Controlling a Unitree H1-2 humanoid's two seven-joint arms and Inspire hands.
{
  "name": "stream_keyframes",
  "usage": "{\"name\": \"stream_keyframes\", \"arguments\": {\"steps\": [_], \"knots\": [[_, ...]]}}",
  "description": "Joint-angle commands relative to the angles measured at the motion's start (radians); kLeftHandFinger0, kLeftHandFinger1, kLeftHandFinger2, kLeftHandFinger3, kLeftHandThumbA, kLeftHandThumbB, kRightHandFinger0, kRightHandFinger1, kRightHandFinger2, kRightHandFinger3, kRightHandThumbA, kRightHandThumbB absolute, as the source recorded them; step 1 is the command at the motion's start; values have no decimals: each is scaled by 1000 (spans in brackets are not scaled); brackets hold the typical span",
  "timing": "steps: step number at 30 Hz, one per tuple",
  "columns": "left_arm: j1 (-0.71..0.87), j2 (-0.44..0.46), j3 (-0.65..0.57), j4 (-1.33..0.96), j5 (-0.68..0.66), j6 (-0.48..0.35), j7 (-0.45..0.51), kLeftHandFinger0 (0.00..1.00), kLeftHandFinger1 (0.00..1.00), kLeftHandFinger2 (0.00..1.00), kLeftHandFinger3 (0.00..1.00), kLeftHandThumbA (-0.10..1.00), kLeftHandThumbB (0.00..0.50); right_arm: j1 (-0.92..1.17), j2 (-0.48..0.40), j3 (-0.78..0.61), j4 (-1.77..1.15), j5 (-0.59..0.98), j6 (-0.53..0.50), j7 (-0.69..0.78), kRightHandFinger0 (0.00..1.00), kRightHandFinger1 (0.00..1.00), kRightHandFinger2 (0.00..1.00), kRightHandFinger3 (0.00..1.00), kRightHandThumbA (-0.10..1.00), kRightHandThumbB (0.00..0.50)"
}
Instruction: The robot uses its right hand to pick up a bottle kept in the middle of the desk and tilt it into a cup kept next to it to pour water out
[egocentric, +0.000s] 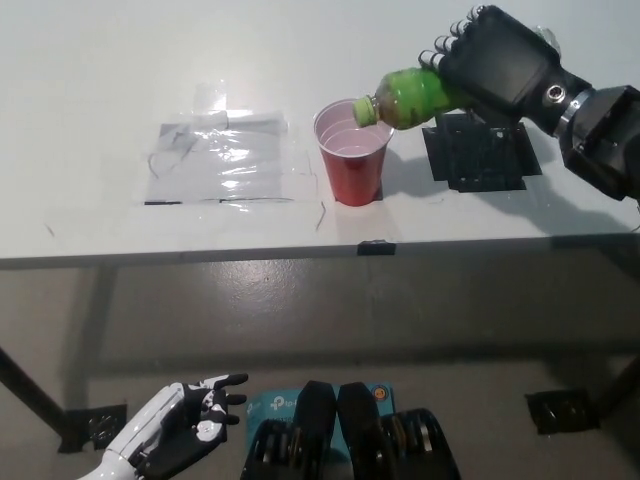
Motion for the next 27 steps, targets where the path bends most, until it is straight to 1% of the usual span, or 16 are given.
{"name": "stream_keyframes", "arguments": {"steps": [1, 3, 7, 8, 9, 10, 13, 16, 19, 21, 22, 23, 24, 25, 26, 27], "knots": [[-10, 12, 15, -24, -2, 8, -13, 807, 847, 888, 946, 799, 123, -99, -41, -15, -24, -52, -29, -64, 0, 112, 153, 314, -26, 112], [-9, 12, 14, -30, -1, 15, -9, 804, 844, 882, 943, 797, 125, -102, -39, -13, -10, -64, -33, -83, 0, 92, 130, 276, -29, 97], [-7, 11, 13, -37, 1, 14, -10, 800, 844, 881, 935, 795, 107, -103, -41, -22, -1, -70, -48, -100, 0, 75, 114, 329, -47, 97], [-6, 9, 14, -36, -2, 12, -12, 799, 844, 879, 931, 793, 106, -103, -40, -27, 3, -65, -53, -108, 0, 61, 98, 324, -60, 108], [-6, 11, 15, -36, -8, 14, -15, 801, 847, 883, 933, 792, 103, -104, -40, -33, 12, -63, -42, -93, 0, 56, 91, 373, -70, 111], [-8, 14, 12, -33, -4, 13, -17, 810, 857, 893, 939, 806, 108, -105, -39, -35, 21, -70, -35, -109, 0, 25, 57, 337, -85, 147], [-8, 12, 13, -32, -5, 11, -16, 815, 860, 899, 947, 801, 124, -106, -41, -42, 30, -84, -4, -85, 0, 0, 25, 368, -34, 175], [-7, 11, 14, -31, -4, 10, -16, 812, 856, 896, 943, 793, 127, -108, -38, -54, 56, -72, -7, -82, 0, 0, 0, 300, -31, 153], [-1, 12, 14, -34, -4, 11, -17, 808, 851, 892, 940, 796, 135, -104, -32, -58, 61, -87, 18, -72, 0, 0, 0, 251, -89, 174], [-1, 14, 11, -41, -4, 14, -18, 806, 853, 896, 945, 799, 121, -96, -24, -52, 30, -136, 102, 30, 0, 0, 26, 312, -65, 114], [-1, 16, 10, -41, -5, 9, -22, 807, 856, 903, 952, 800, 107, -92, -20, -53, 27, -148, 125, 30, 0, 0, 30, 280, -57, 120], [-1, 15, 10, -42, -5, 11, -21, 806, 860, 915, 963, 803, 106, -85, -11, -68, 19, -141, 154, 52, 0, 0, 27, 169, -64, 99], [-1, 14, 11, -42, -4, 13, -20, 804, 860, 916, 962, 801, 107, -81, -7, -75, 15, -137, 164, 64, 0, 0, 37, 126, -76, 87], [-2, 14, 10, -42, -6, 14, -20, 802, 861, 916, 961, 801, 110, -80, 2, -76, 16, -153, 195, 66, 0, 0, 59, 5, -89, 103], [-2, 14, 11, -41, -7, 14, -22, 800, 862, 915, 961, 801, 111, -80, 5, -76, 15, -159, 206, 80, 0, 0, 115, 2, -92, 108], [-2, 15, 9, -43, -5, 15, -20, 795, 860, 913, 962, 800, 106, -80, 10, -72, 7, -176, 226, 107, 0, 8, 218, 22, -70, 96]]}}
